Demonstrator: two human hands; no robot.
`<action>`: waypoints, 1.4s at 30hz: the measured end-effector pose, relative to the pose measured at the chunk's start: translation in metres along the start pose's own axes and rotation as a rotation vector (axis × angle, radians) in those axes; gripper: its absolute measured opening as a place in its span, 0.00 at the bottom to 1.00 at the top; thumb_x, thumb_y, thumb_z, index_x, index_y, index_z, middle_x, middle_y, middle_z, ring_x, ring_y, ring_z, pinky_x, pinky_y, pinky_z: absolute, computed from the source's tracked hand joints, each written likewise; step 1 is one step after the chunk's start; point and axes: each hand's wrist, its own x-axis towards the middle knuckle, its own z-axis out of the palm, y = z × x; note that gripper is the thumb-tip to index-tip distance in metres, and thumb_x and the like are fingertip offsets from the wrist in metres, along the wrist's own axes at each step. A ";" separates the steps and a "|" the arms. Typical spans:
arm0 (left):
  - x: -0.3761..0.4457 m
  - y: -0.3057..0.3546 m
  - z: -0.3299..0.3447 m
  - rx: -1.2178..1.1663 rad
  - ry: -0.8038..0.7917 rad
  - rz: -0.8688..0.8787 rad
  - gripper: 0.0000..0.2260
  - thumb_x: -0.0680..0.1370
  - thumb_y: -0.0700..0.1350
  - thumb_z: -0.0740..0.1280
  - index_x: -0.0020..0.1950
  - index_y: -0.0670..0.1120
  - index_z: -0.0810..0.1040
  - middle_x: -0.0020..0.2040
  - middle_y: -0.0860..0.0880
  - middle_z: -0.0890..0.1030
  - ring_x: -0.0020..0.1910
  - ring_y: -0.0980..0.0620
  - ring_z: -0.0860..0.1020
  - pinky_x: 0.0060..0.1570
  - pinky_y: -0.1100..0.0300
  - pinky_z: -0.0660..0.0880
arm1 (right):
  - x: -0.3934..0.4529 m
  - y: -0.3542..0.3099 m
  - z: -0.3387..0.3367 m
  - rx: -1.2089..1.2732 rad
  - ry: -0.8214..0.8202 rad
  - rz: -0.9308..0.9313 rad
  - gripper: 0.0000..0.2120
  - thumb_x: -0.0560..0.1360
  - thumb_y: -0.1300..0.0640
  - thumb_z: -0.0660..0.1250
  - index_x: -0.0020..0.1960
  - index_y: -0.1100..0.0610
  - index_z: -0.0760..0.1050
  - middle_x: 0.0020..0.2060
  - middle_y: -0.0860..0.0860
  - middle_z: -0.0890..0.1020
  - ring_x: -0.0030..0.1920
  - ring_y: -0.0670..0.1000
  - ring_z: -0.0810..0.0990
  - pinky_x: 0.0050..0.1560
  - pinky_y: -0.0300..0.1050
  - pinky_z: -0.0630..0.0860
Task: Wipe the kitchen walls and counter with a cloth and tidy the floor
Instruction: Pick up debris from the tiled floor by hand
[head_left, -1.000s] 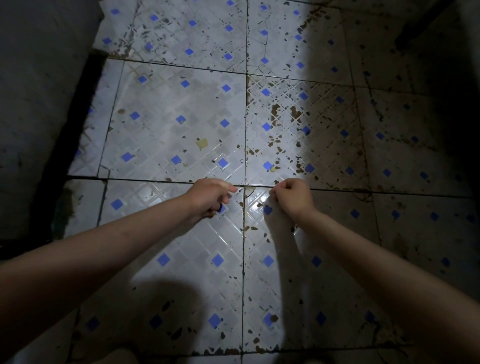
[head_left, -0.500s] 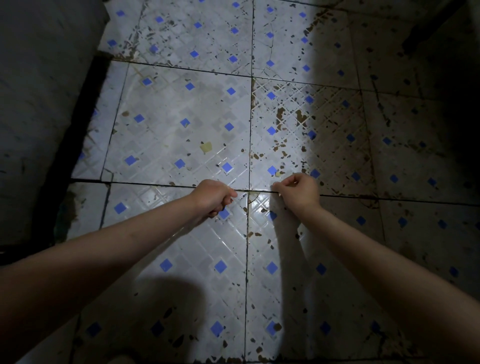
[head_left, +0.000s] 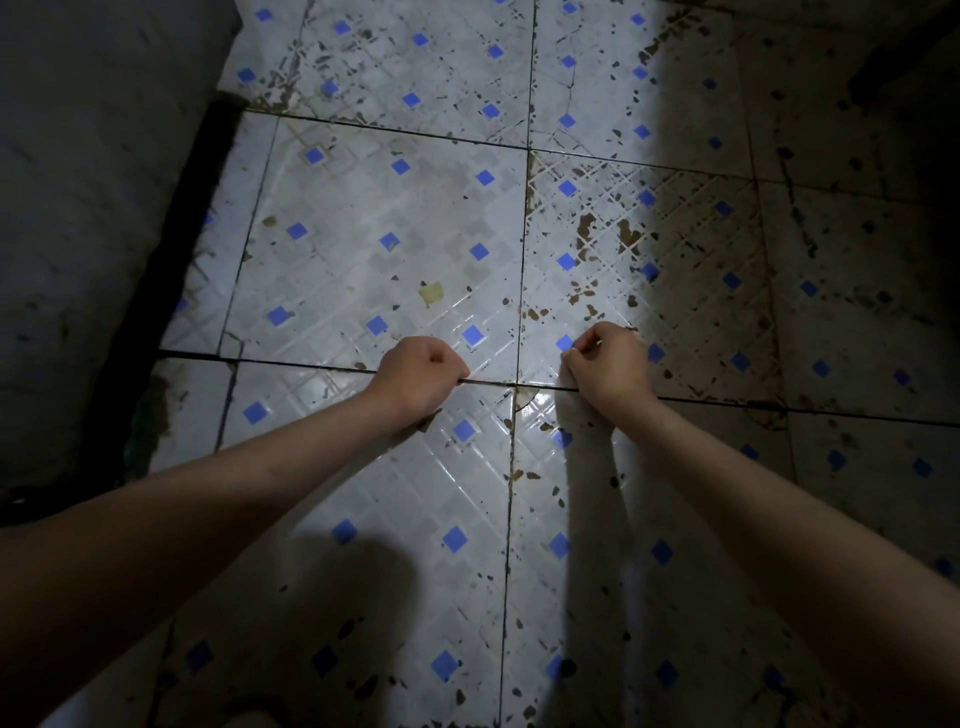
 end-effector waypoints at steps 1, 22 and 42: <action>-0.001 -0.001 0.000 0.021 0.005 0.007 0.08 0.76 0.42 0.64 0.41 0.45 0.82 0.36 0.57 0.78 0.42 0.56 0.76 0.40 0.65 0.68 | 0.000 0.001 0.000 -0.027 -0.013 -0.019 0.03 0.75 0.58 0.65 0.43 0.57 0.75 0.36 0.49 0.77 0.41 0.50 0.78 0.44 0.46 0.77; 0.011 -0.035 -0.046 0.355 0.346 0.168 0.11 0.75 0.46 0.69 0.55 0.45 0.74 0.54 0.47 0.80 0.48 0.47 0.77 0.46 0.60 0.69 | -0.029 -0.030 0.017 0.206 -0.287 0.033 0.12 0.75 0.63 0.56 0.41 0.66 0.76 0.32 0.52 0.75 0.33 0.50 0.72 0.31 0.41 0.68; 0.010 -0.031 -0.039 0.534 0.218 0.165 0.13 0.82 0.47 0.53 0.42 0.42 0.66 0.38 0.44 0.73 0.37 0.46 0.72 0.37 0.56 0.63 | -0.033 -0.026 0.020 0.120 -0.265 -0.074 0.13 0.74 0.59 0.62 0.32 0.59 0.66 0.24 0.51 0.65 0.28 0.49 0.65 0.32 0.41 0.66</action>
